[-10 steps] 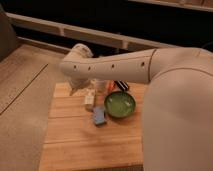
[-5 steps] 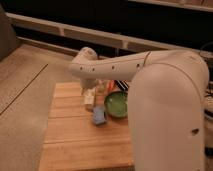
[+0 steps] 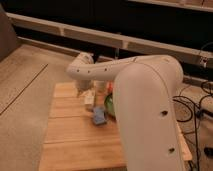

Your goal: Place the bottle in the ceramic bowl

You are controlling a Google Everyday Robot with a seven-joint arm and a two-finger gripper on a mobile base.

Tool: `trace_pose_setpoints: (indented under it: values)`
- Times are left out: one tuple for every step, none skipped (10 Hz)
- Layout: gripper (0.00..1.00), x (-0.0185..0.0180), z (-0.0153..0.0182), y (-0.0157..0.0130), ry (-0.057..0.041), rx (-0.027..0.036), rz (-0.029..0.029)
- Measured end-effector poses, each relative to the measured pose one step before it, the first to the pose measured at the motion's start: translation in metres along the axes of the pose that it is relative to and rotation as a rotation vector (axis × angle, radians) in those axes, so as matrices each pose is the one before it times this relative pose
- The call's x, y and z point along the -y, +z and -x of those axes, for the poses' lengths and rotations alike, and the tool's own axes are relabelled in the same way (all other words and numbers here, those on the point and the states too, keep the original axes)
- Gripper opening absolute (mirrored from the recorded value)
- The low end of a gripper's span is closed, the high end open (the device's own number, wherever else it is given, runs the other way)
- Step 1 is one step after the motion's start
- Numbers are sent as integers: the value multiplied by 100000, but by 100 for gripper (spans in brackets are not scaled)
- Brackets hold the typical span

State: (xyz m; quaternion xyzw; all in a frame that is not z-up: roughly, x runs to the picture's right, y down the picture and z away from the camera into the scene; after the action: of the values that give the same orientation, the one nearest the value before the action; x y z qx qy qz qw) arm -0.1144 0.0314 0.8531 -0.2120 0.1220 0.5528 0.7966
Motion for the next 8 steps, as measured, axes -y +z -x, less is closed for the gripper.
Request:
trace_pose_setpoints:
  values:
    - [65,-265,-210,1187,-1049,-1945,1953]
    - [65,-215,-169,909,-1079,-1673,1538]
    - [65,-134,-123,717,-1022,-1403,1121]
    - [65,76,-271,799,-805,-1890,738]
    - [65,159,-317,1004,-265,-2185,1181]
    - [65,-21,45,744,-76,-769,1579]
    - [65,-141,363,719,-411,93,1890]
    - [65,-169,338,698,-808,-90,1690]
